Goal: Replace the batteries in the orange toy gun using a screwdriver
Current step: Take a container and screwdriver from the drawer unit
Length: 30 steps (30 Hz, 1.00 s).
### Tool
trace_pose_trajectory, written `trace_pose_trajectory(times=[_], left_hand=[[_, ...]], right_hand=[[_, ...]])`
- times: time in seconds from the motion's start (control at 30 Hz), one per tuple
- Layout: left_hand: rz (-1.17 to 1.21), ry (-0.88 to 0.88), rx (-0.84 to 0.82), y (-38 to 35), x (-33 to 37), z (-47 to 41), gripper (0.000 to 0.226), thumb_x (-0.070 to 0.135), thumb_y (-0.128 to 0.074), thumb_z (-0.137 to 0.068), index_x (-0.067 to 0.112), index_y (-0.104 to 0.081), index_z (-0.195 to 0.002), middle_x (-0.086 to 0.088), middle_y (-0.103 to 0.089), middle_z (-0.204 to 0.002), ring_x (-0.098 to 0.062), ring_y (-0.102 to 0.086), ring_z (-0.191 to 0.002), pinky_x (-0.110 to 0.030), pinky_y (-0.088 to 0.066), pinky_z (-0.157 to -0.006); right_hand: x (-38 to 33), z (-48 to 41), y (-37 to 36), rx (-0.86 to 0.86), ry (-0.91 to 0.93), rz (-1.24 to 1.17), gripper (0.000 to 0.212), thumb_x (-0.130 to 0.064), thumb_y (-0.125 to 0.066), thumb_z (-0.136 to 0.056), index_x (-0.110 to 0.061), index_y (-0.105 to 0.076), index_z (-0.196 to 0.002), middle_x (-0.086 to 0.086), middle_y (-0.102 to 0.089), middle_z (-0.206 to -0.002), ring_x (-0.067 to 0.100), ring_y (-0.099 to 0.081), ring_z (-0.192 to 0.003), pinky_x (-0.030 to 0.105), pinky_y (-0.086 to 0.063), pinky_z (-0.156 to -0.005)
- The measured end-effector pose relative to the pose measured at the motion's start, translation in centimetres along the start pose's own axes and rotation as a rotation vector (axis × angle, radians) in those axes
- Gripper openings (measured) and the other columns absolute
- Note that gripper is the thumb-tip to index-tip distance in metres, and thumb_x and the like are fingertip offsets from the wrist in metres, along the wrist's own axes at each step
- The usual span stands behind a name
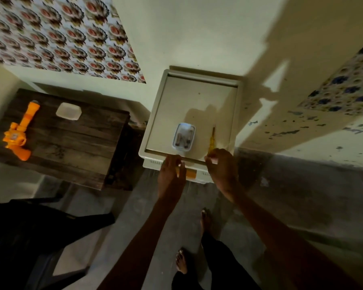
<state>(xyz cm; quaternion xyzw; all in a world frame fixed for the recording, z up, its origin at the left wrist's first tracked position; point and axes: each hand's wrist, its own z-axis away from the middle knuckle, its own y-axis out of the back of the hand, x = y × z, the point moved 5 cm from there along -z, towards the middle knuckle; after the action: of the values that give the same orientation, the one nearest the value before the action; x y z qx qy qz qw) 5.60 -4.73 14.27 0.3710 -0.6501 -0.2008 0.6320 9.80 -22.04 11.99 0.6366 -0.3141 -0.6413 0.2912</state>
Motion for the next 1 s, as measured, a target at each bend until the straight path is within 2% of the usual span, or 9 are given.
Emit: trace_pose_trajectory(times=[0.1,0.2,0.27,0.33,0.47,0.53,0.67,0.83,1.0], left_hand=[[-0.166,-0.169,-0.18,-2.1,-1.3,2.5,0.028,0.012,-0.055,-0.089,0.011,-0.06,-0.117,-0.01,-0.062,-0.119,-0.022,-0.062,-0.105,-0.032,-0.052,-0.089],[-0.211,-0.243,-0.281,-3.3,-2.4,3.2,0.042,0.008,-0.049,-0.088,0.013,-0.056,-0.129,-0.008,-0.056,-0.134,-0.022,-0.051,-0.123,-0.031,-0.04,-0.104],[-0.262,-0.267,-0.314,-3.3,-2.9,3.3,0.047,0.007,-0.039,-0.087,0.011,-0.054,-0.132,-0.01,-0.056,-0.134,-0.027,-0.05,-0.126,-0.038,-0.044,-0.106],[-0.296,-0.284,-0.326,-3.1,-2.8,3.3,0.049,0.008,-0.033,-0.085,0.005,-0.057,-0.127,-0.014,-0.058,-0.13,-0.032,-0.053,-0.122,-0.043,-0.047,-0.101],[-0.395,-0.292,-0.433,-3.2,-2.7,4.2,0.038,0.013,-0.033,-0.082,0.003,-0.065,-0.099,-0.016,-0.065,-0.104,-0.033,-0.064,-0.091,-0.044,-0.054,-0.078],[-0.477,-0.281,-0.572,-3.1,-3.9,6.3,0.028,0.008,-0.045,-0.085,0.007,-0.061,-0.108,-0.012,-0.06,-0.11,-0.03,-0.06,-0.098,-0.04,-0.049,-0.082],[-0.471,-0.193,-0.748,-1.8,-6.6,11.7,0.037,-0.001,-0.054,-0.083,0.008,-0.057,-0.119,-0.009,-0.055,-0.121,-0.028,-0.053,-0.111,-0.038,-0.044,-0.088],[-0.483,-0.178,-0.745,-4.5,-9.4,12.5,0.033,-0.011,-0.066,-0.068,0.001,-0.066,-0.099,-0.016,-0.065,-0.102,-0.038,-0.063,-0.093,-0.045,-0.052,-0.07],[-0.624,-0.209,-0.693,-12.4,-13.8,9.1,0.023,-0.006,-0.056,-0.07,-0.002,-0.07,-0.088,-0.019,-0.068,-0.081,-0.036,-0.069,-0.067,-0.042,-0.057,-0.053]], right_hand=[[-0.8,2.1,-0.8,-0.157,0.23,0.27,0.028,-0.022,-0.072,-0.081,-0.019,-0.064,-0.107,0.003,-0.066,-0.113,0.023,-0.06,-0.104,0.038,-0.055,-0.083],[-1.1,1.9,-1.3,-0.249,0.265,0.431,0.039,-0.015,-0.071,-0.08,-0.017,-0.062,-0.118,0.007,-0.063,-0.12,0.029,-0.06,-0.105,0.043,-0.058,-0.081],[-1.3,1.8,-1.6,-0.313,0.27,0.518,0.041,-0.011,-0.068,-0.082,-0.017,-0.061,-0.122,0.007,-0.061,-0.123,0.029,-0.059,-0.105,0.042,-0.057,-0.083],[-1.5,1.8,-1.7,-0.34,0.274,0.548,0.039,-0.012,-0.064,-0.085,-0.017,-0.059,-0.123,0.007,-0.06,-0.125,0.028,-0.061,-0.105,0.042,-0.055,-0.083],[-1.7,2.0,-1.2,-0.348,0.296,0.503,0.029,-0.017,-0.06,-0.089,-0.016,-0.063,-0.118,0.006,-0.065,-0.118,0.026,-0.066,-0.1,0.038,-0.055,-0.083],[-1.6,2.0,-0.9,-0.295,0.32,0.446,0.025,-0.017,-0.061,-0.088,-0.016,-0.065,-0.112,0.006,-0.068,-0.112,0.025,-0.068,-0.096,0.036,-0.055,-0.08],[-0.3,2.7,-1.4,-0.224,0.362,0.38,0.035,-0.021,-0.067,-0.082,-0.018,-0.061,-0.117,0.007,-0.066,-0.116,0.027,-0.065,-0.097,0.04,-0.056,-0.08],[1.5,4.1,-3.2,-0.179,0.342,0.47,0.075,-0.038,-0.079,-0.069,-0.015,-0.046,-0.132,0.012,-0.053,-0.126,0.032,-0.052,-0.11,0.045,-0.048,-0.088],[3.1,4.4,-5.8,0.034,0.338,0.597,0.069,-0.04,-0.076,-0.069,-0.016,-0.05,-0.127,0.009,-0.054,-0.121,0.028,-0.041,-0.108,0.041,-0.038,-0.087]])
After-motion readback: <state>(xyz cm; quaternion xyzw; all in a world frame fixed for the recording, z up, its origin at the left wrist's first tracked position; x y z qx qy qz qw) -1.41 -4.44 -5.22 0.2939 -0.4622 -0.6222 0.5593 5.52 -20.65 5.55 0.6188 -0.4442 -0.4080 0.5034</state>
